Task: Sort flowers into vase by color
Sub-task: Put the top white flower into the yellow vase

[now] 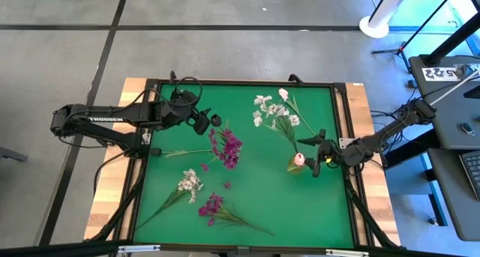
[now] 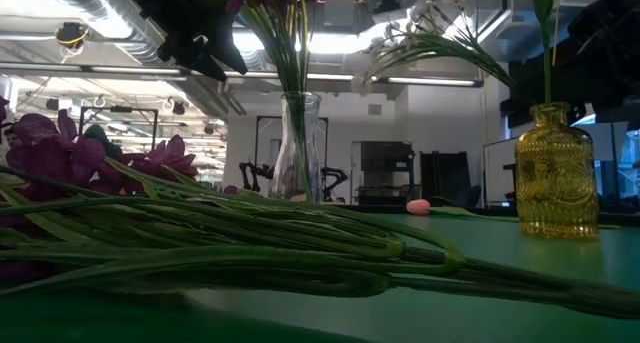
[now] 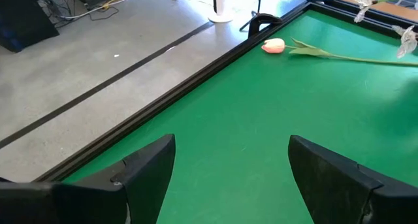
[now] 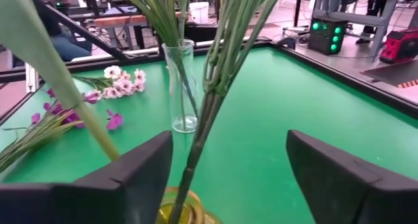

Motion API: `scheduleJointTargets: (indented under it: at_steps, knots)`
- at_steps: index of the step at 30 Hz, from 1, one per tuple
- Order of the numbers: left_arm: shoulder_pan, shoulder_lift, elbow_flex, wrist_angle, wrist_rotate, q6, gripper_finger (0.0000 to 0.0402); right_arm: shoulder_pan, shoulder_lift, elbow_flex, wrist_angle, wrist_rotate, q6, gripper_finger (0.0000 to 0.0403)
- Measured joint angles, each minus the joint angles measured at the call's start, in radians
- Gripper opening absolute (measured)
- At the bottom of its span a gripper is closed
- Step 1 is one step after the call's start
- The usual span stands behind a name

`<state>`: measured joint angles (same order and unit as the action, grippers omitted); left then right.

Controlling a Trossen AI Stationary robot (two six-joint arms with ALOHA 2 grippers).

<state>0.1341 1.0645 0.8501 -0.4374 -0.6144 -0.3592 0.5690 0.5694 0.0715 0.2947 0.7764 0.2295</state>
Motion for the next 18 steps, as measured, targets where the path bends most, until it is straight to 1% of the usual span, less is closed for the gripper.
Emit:
scheduleJointTargets:
  at_steps: [3, 6, 12, 18]
  knots:
    - [0.0, 0.0, 0.0, 0.0, 0.0, 0.0, 0.0292, 0.0, -0.02, 0.0, 0.001, -0.002, 0.002, 0.0326]
    - [0.0, 0.0, 0.0, 0.0, 0.0, 0.0, 0.0292, 0.0, -0.062, 0.001, 0.001, -0.027, 0.012, 0.0339]
    - [0.0, 0.0, 0.0, 0.0, 0.0, 0.0, 0.0292, 0.0, -0.169, 0.001, 0.002, -0.052, 0.0, 0.0342]
    - [0.0, 0.0, 0.0, 0.0, 0.0, -0.002, 0.0292, -0.003, -0.25, 0.004, -0.006, -0.035, -0.017, 0.0342]
